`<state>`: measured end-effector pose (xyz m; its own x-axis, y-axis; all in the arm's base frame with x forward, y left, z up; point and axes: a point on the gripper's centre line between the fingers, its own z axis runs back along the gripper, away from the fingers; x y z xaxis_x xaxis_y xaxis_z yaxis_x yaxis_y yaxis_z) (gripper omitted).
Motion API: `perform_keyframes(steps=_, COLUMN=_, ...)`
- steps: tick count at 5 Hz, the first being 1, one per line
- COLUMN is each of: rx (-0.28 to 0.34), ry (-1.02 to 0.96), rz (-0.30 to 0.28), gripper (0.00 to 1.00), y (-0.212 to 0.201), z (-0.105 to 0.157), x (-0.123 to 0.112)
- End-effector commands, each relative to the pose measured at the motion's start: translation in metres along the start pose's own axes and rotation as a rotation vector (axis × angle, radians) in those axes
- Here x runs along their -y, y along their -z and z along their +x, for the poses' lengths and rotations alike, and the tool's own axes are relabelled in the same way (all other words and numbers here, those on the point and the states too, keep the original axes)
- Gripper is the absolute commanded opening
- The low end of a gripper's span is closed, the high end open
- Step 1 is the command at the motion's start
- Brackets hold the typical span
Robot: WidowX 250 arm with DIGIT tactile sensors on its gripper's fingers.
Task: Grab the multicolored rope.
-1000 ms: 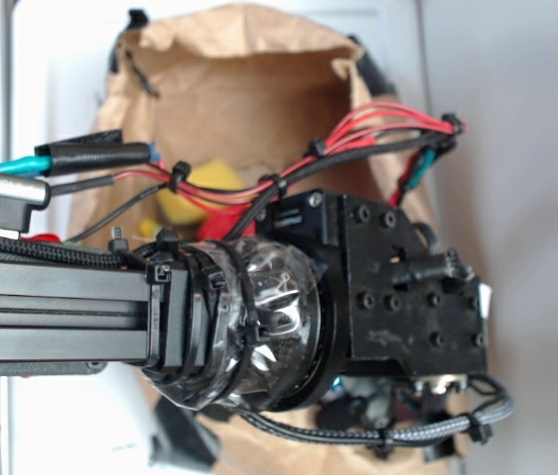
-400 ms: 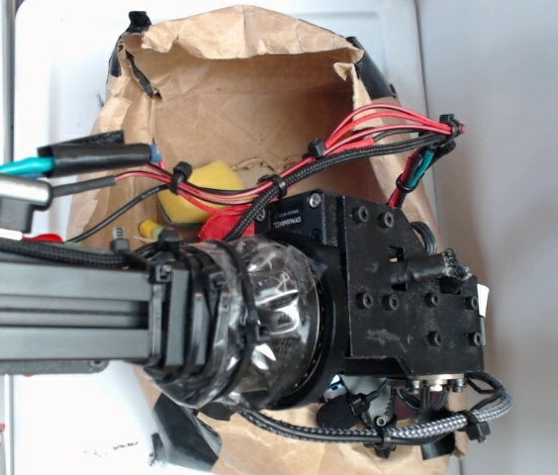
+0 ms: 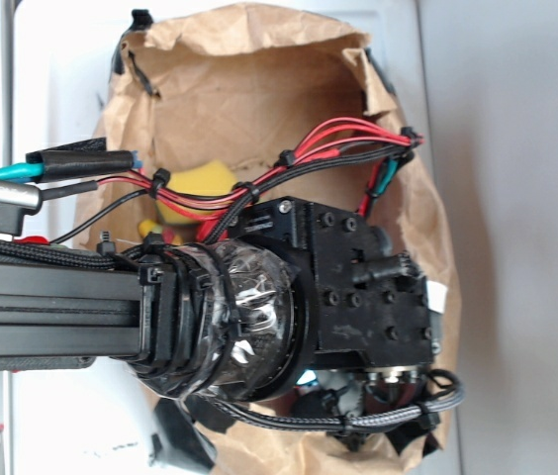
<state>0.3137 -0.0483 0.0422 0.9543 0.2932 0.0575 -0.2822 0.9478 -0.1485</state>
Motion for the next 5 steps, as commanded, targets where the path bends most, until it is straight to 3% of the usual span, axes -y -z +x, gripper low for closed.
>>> perform_keyframes(steps=1, rx=0.02, ry=-0.008, rz=0.018, gripper=1.0, y=-0.003, z=0.006, x=-0.007)
perform_keyframes(steps=5, rx=-0.039, ry=-0.066, rz=0.06, gripper=1.0, y=0.018, z=0.012, x=-0.011)
